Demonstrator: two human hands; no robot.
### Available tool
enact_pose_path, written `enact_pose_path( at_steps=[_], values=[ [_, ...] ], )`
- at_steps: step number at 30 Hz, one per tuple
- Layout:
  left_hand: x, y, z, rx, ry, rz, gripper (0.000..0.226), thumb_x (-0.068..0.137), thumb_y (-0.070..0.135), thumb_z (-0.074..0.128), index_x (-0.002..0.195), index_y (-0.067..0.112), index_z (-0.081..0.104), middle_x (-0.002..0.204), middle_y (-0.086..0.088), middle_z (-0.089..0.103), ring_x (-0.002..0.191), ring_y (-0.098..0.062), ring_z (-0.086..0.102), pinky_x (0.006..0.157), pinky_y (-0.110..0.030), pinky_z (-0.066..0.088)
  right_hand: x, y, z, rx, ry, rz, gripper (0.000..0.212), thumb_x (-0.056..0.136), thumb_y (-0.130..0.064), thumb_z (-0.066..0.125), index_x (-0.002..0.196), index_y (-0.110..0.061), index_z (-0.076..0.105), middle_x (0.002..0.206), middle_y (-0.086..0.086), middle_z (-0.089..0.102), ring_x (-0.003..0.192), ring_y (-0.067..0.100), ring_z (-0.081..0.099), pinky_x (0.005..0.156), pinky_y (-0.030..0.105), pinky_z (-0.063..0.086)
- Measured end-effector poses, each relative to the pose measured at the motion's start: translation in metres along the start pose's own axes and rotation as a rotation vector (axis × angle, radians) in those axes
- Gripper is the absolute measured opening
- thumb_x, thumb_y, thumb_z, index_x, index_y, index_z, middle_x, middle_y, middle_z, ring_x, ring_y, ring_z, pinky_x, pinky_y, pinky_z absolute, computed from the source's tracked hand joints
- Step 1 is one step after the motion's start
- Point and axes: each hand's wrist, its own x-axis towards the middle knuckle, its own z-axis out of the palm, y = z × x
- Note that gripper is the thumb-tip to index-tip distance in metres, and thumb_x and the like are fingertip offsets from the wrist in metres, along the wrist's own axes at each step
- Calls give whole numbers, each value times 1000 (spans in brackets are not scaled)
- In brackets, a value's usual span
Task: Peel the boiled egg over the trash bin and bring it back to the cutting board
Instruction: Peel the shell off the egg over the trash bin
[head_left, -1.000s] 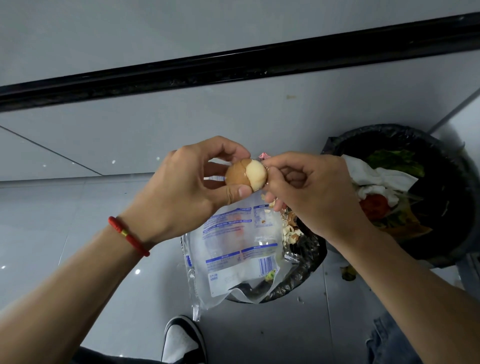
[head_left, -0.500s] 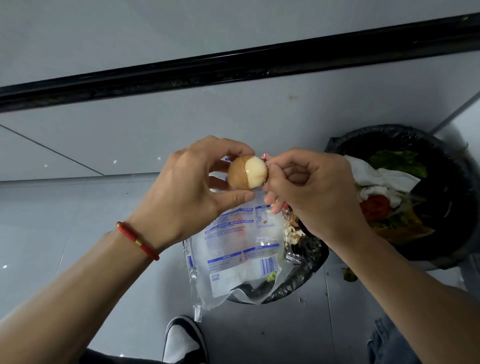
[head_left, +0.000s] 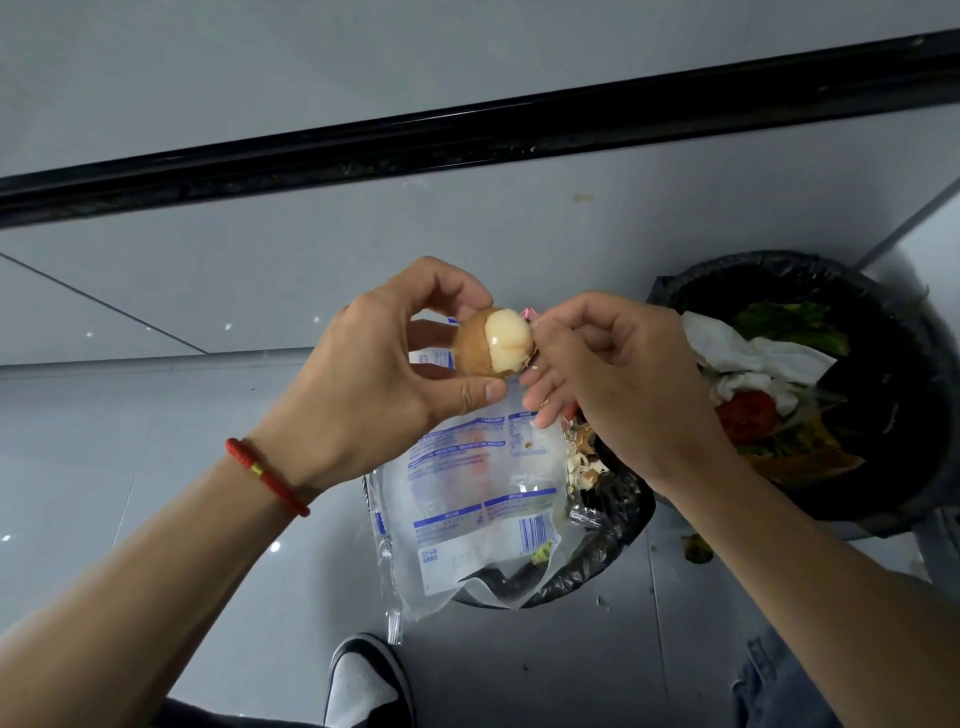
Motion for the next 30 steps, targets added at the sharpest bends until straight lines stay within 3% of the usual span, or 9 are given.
enact_pose_path(
  at_steps=[6, 8, 15, 19, 24, 30],
  values=[
    [0, 1, 0, -103, 2, -11, 45, 71, 10, 90, 105, 22, 63, 117, -13, 65, 96, -31, 73, 78, -44, 66, -6, -1, 9, 177, -42, 66, 20, 107, -17, 56, 100, 0, 64, 67, 7, 67, 49, 10, 61, 43, 20, 48],
    [-1, 1, 0, -108, -5, -15, 45, 72, 8, 89, 105, 20, 62, 117, -14, 64, 97, -32, 73, 78, -46, 65, -7, 1, 11, 136, -41, 54, 18, 108, -15, 54, 102, -2, 66, 67, 4, 66, 50, 9, 59, 43, 21, 47],
    [-2, 0, 0, -73, -33, -29, 44, 76, 10, 87, 110, 19, 62, 117, -7, 65, 98, -23, 75, 79, -40, 66, -5, 8, 9, -183, 32, -123, 15, 105, -14, 57, 98, -6, 68, 65, -3, 70, 42, 10, 58, 43, 22, 48],
    [-2, 0, 1, -53, -34, -9, 41, 79, 11, 85, 114, 17, 64, 116, -5, 68, 95, -14, 75, 84, -28, 63, -5, 10, 10, -156, 62, -155, 12, 102, -9, 60, 97, -1, 68, 64, -7, 70, 42, 8, 62, 40, 22, 48],
    [-1, 0, 0, -3, -38, 14, 42, 84, 13, 82, 123, 19, 66, 113, 3, 75, 105, -10, 73, 97, -38, 59, -5, 9, 7, -75, 69, -138, 11, 101, -2, 62, 94, 2, 70, 62, 4, 71, 41, 10, 63, 39, 21, 50],
    [-2, -2, 6, 85, 35, 11, 53, 73, 21, 91, 120, 24, 68, 105, 7, 77, 103, -6, 72, 86, -35, 63, -5, 7, 8, -124, 74, -142, 11, 99, 1, 65, 89, 4, 70, 60, 3, 71, 40, 9, 65, 39, 20, 50]
  ],
)
